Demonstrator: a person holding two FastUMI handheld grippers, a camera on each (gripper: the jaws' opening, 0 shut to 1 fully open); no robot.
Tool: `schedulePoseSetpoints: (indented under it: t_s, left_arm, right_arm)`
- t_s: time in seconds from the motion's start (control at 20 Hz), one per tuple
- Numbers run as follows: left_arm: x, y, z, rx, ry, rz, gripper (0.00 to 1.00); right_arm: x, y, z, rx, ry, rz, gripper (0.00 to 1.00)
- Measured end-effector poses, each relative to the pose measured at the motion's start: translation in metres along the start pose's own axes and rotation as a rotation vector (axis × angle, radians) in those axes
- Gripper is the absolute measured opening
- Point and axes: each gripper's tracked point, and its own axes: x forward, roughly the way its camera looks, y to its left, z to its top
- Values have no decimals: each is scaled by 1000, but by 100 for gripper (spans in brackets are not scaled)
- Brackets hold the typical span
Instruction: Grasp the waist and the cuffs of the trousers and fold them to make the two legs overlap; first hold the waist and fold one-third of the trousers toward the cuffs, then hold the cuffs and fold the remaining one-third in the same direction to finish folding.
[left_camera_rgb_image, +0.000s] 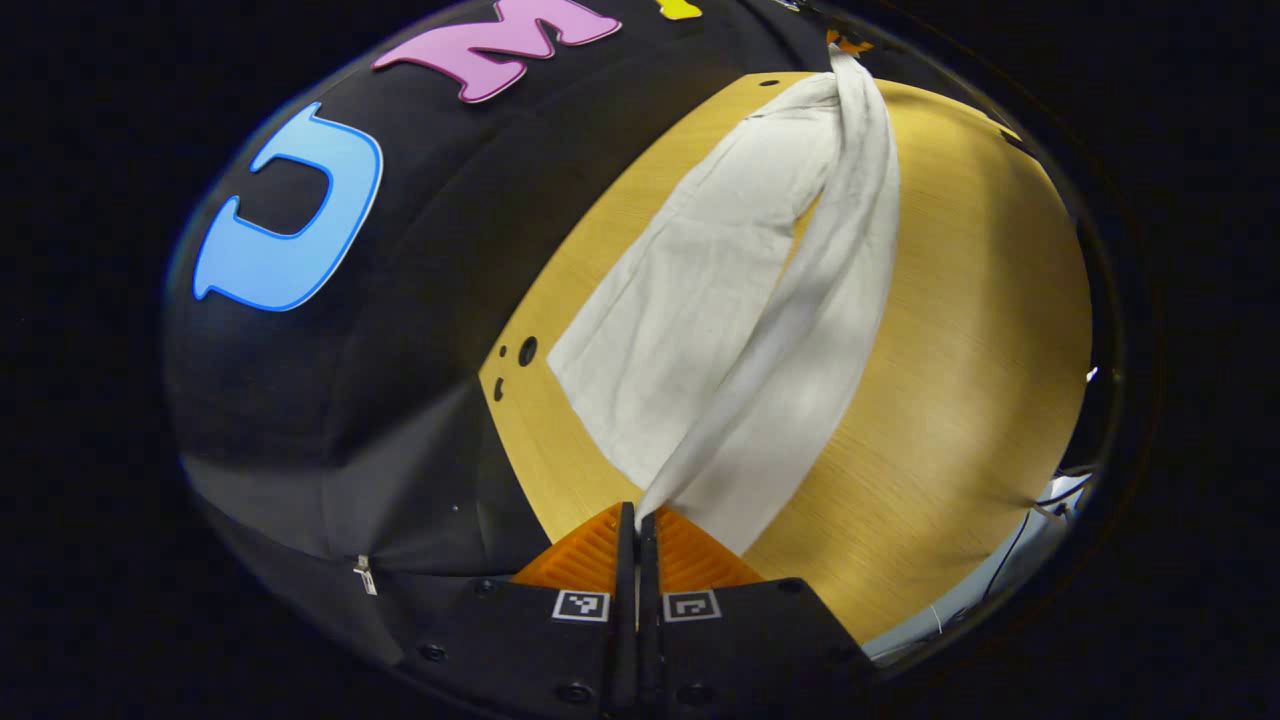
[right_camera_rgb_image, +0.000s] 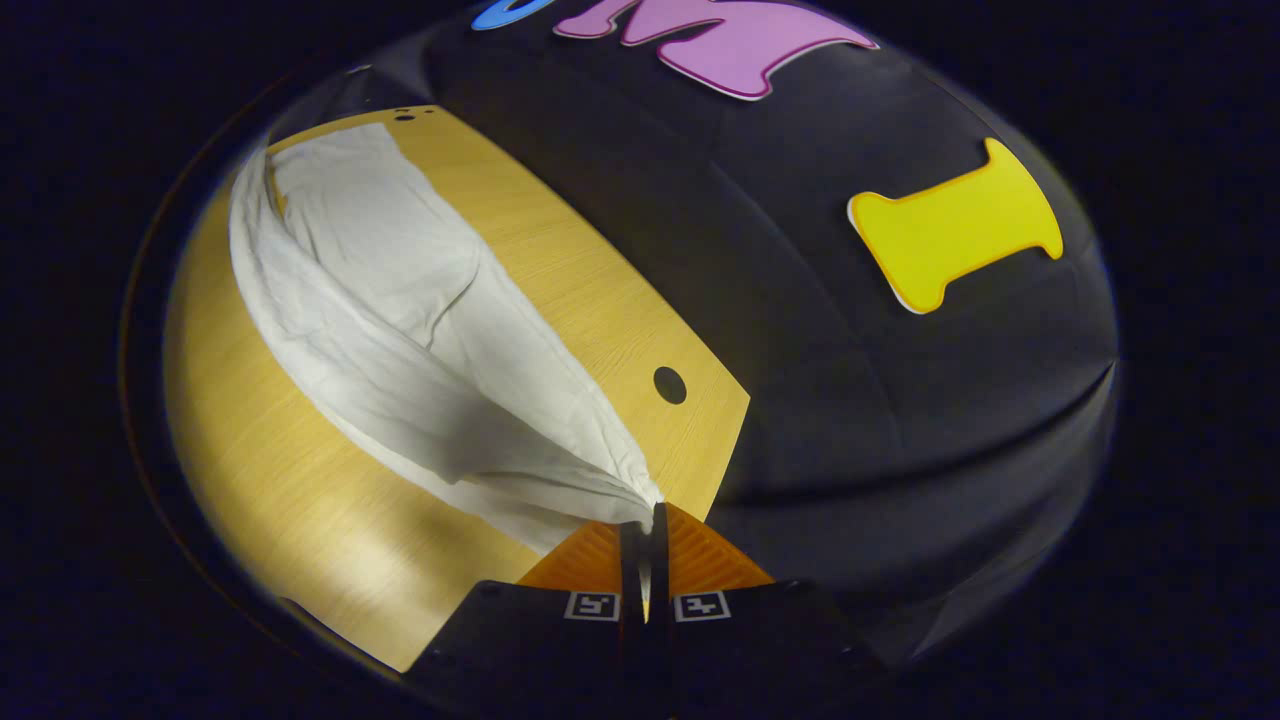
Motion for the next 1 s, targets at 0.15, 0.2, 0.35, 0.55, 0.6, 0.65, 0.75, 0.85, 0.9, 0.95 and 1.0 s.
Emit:
schedulePoseSetpoints:
  t_s: [0.15,0.2,0.35,0.55,0.6,0.65,0.75,0.85,0.9,0.95,1.0]
  left_arm:
    - [35,32,31,-109,-29,23,5]
    - [46,41,41,-151,-38,27,5]
    - [91,72,71,-276,-71,40,5]
    - [149,92,93,-415,-84,27,5]
    - [159,96,97,-428,-86,36,5]
    - [171,101,100,-432,-87,51,5]
    - [188,99,106,-457,-90,55,5]
    - [199,96,110,-500,-94,63,7]
    - [205,95,109,-524,-87,74,5]
    - [207,92,106,-549,-78,82,5]
    - [208,88,104,-576,-71,93,2]
  right_arm:
    - [28,-13,30,164,-4,-26,5]
    - [35,-15,38,203,-6,-31,5]
    - [65,-16,54,311,-7,-37,5]
    - [99,-6,53,441,37,-13,5]
    - [105,-1,48,468,48,3,5]
    - [111,0,41,484,66,15,5]
    - [115,3,36,516,81,32,5]
    - [119,4,37,559,85,47,5]
    - [121,5,36,579,91,48,6]
    - [125,5,33,598,100,42,11]
    - [126,6,33,618,113,40,15]
